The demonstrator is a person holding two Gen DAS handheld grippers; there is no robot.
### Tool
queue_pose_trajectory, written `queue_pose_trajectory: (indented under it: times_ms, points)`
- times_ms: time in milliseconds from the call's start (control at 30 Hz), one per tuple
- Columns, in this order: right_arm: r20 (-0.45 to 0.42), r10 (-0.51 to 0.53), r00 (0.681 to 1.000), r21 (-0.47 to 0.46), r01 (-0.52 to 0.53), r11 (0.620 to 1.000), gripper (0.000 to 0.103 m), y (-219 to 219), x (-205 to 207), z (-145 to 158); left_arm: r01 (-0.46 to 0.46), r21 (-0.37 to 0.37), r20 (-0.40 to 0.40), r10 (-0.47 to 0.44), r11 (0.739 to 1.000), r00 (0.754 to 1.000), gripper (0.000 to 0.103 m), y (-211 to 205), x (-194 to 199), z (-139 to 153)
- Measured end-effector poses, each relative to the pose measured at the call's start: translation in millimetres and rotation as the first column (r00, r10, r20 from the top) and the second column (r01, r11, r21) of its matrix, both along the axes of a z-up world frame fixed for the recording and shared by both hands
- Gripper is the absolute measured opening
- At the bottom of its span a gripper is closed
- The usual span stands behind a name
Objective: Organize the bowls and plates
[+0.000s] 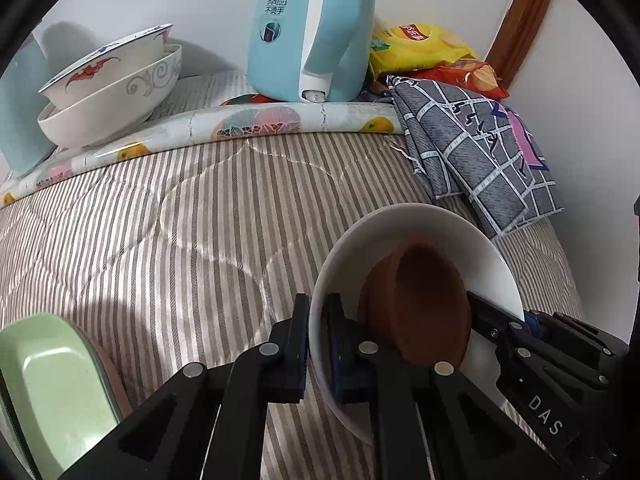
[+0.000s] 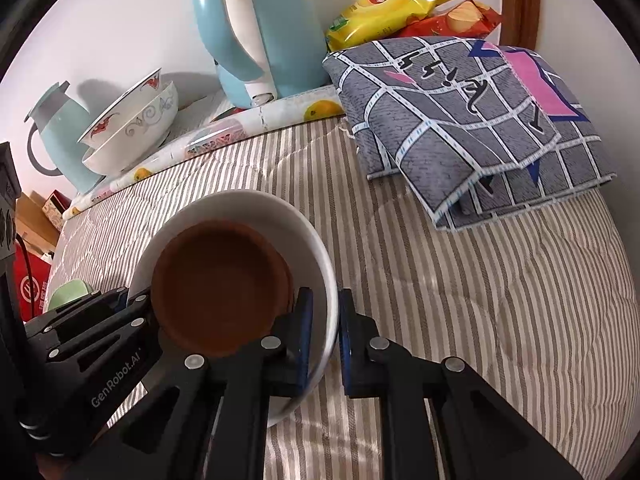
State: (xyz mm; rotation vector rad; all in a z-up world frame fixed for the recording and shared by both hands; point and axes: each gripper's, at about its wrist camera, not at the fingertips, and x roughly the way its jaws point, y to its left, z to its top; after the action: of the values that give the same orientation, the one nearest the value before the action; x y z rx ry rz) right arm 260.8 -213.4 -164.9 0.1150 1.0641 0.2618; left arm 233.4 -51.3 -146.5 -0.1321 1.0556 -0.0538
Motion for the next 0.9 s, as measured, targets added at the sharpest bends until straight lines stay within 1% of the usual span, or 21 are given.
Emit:
queue_pose_trajectory:
  times_ms: [500, 900]
  points:
    - [0.027, -0.017, 0.999, 0.020, 0.016, 1.000, 0.011, 0, -38, 31, 0.002, 0.001, 0.038, -0.002, 1.000, 0.999, 0.009, 5, -40, 31]
    - [0.081, -0.005, 0.997, 0.018, 0.004, 1.000, 0.011, 12, -65, 58, -0.016, 0.005, 0.084, 0.016, 1.000, 0.996, 0.009, 18, -67, 59]
